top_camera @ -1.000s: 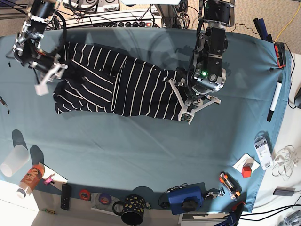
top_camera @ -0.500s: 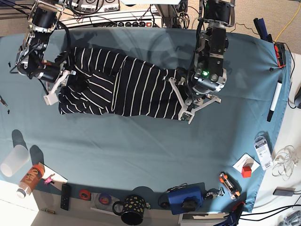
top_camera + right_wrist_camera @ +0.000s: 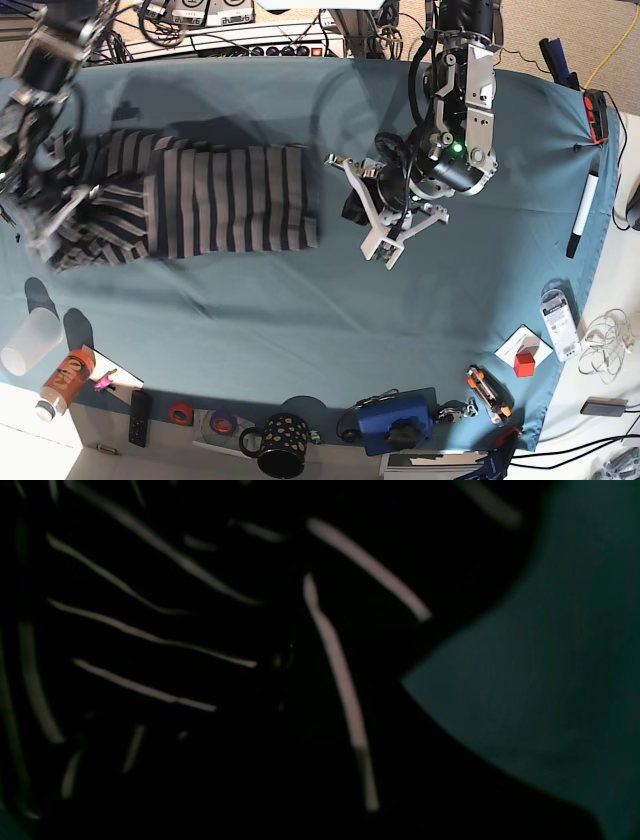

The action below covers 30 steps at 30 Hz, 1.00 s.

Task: Layout the t-shirt on the table in an organized manner, then fold the t-shirt properly
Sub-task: 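Fold the shirt end with the right gripper over onto the folded stack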

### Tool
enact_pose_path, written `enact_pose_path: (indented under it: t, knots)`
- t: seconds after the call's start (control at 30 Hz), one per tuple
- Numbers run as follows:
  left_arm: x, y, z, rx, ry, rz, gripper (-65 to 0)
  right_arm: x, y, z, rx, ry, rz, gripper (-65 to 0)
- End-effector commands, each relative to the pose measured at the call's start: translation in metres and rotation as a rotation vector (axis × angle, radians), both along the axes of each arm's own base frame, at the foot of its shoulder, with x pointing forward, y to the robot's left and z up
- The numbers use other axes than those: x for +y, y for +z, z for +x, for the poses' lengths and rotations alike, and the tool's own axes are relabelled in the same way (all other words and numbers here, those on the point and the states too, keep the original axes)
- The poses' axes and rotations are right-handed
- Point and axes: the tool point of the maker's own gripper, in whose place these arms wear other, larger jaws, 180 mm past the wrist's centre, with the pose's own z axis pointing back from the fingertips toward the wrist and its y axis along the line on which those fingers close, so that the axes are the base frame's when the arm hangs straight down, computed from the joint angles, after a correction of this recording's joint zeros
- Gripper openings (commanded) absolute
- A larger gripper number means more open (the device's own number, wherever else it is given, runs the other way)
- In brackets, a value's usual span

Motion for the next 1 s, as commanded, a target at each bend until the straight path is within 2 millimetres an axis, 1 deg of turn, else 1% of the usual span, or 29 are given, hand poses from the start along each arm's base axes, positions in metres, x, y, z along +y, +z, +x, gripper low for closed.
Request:
enact_pose_path:
  t: [0.0, 0.03, 0.1, 0.2, 0.27, 0.33, 0.47, 0.53, 0.6, 0.67, 0.77, 0.87, 0.97]
  knots:
    - [-0.003, 0.012, 0.006, -0.038, 0.000, -0.022, -57.7, -0.009, 0.026, 0.012, -0.063, 0.002, -0.039, -65.0]
    - [-0.003, 0.012, 0.005, -0.033, -0.001, -0.020, -57.7, -0.007, 0.031, 0.012, -0.065, 0.011, -0.054, -65.0]
    - [-0.002, 0.011, 0.005, -0.029, 0.000, -0.016, -57.7, 0.003, 0.040, 0.012, -0.076, 0.041, -0.084, -65.0]
    - [0.009, 0.009, 0.008, -0.019, 0.032, -0.008, -57.7, 0.030, 0.053, 0.012, -0.113, 0.089, -0.115, -65.0]
    - [0.023, 0.007, 0.011, -0.009, 0.077, -0.006, -57.7, 0.052, 0.057, 0.008, -0.136, 0.129, -0.131, -65.0]
    - [0.042, 0.004, 0.015, 0.000, 0.137, -0.003, -57.7, 0.071, 0.059, 0.002, -0.149, 0.157, -0.143, -65.0]
    - [0.082, -0.001, 0.019, 0.021, 0.254, 0.010, -57.7, 0.101, 0.067, -0.008, -0.196, 0.203, -0.160, -65.0]
    - [0.096, -0.004, 0.017, 0.020, 0.269, 0.027, -57.7, 0.119, 0.076, -0.012, -0.237, 0.241, -0.143, -65.0]
    - [0.106, -0.007, 0.014, 0.033, 0.290, 0.020, -57.7, 0.137, 0.085, -0.015, -0.277, 0.290, -0.120, -65.0]
    - [0.108, -0.007, 0.011, 0.044, 0.306, -0.030, -57.7, 0.155, 0.085, -0.019, -0.289, 0.349, -0.114, -65.0]
    - [0.105, -0.007, 0.005, 0.051, 0.286, -0.071, -57.7, 0.182, 0.070, -0.021, -0.256, 0.418, -0.087, -65.0]
    - [0.101, -0.006, 0.004, 0.047, 0.257, -0.075, -57.7, 0.203, 0.056, -0.017, -0.245, 0.477, -0.132, -65.0]
    - [0.099, -0.005, 0.004, 0.046, 0.253, -0.087, -57.7, 0.222, 0.053, -0.010, -0.273, 0.515, -0.165, -65.0]
